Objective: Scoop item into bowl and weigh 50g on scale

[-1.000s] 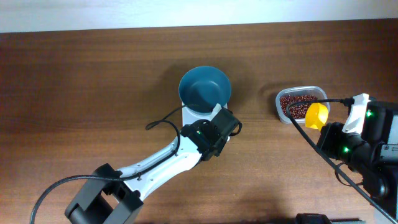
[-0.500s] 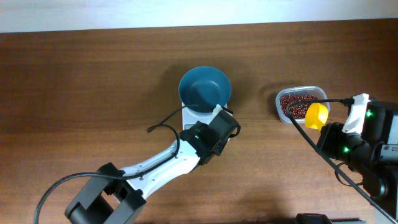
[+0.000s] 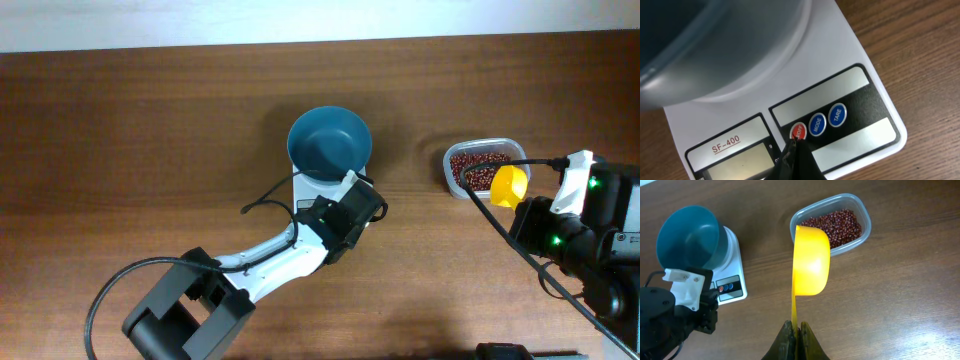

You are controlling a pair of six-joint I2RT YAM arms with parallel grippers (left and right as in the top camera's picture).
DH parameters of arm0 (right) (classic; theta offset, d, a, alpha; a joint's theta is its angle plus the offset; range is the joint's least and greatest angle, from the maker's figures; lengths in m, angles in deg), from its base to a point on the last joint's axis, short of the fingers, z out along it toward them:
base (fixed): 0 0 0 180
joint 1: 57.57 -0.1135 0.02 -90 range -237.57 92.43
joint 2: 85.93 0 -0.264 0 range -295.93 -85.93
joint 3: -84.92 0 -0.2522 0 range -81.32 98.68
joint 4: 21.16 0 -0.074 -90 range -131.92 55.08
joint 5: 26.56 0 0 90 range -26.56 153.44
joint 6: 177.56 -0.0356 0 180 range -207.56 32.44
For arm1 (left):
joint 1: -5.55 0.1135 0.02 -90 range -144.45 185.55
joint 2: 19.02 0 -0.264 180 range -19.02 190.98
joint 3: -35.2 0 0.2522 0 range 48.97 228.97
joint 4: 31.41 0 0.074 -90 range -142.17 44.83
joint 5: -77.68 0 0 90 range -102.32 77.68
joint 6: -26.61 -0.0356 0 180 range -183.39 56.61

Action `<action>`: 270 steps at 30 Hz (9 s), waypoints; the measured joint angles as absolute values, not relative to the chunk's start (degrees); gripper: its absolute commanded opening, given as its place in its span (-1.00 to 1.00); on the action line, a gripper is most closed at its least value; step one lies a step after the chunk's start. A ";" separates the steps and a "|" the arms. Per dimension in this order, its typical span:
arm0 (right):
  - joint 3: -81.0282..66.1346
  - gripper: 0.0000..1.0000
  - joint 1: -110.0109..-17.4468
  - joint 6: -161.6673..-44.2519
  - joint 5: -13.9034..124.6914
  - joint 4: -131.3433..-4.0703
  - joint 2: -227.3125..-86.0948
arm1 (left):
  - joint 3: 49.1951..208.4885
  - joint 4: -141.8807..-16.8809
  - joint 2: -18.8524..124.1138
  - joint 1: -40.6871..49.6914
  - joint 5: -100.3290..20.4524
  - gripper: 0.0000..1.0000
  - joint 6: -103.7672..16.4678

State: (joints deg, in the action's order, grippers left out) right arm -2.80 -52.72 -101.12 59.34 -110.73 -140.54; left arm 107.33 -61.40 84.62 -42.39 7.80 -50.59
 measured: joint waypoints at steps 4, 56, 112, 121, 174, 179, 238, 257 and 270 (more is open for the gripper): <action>-2.80 -0.92 -52.72 -101.12 59.32 -110.73 -140.54 | 107.29 -60.25 84.62 -42.39 8.34 -1.00 -50.59; -2.80 -0.92 -52.72 -101.10 59.32 -110.67 -140.52 | 106.92 -69.49 74.45 -42.61 9.15 -1.00 -50.76; -2.93 -0.92 -50.58 -92.29 71.36 -98.56 -165.22 | 106.74 -66.65 63.59 0.64 -13.95 0.97 -50.55; -2.98 -0.92 -47.57 -88.75 66.97 -96.81 -165.28 | 106.68 -88.64 41.12 -0.73 -33.08 0.97 -55.83; -2.98 -0.92 -47.57 -86.61 56.65 -98.97 -165.28 | 113.61 -105.79 39.59 -13.63 -24.22 0.97 -78.65; -2.98 -0.92 -47.57 -86.63 56.65 -98.97 -165.28 | 113.61 -105.82 39.59 -13.63 -25.91 0.97 -78.68; -2.98 -0.92 -47.57 -86.26 56.65 -98.99 -165.28 | 113.69 -107.96 39.72 -13.63 -27.92 0.97 -85.47; -2.98 -0.92 -47.57 -86.26 56.65 -99.19 -165.28 | 114.39 -116.70 42.13 -10.72 -35.44 0.97 -97.89; -2.98 -0.92 -47.57 -86.24 56.65 -99.39 -165.28 | 117.21 -119.63 42.28 -7.55 -34.61 0.97 -104.99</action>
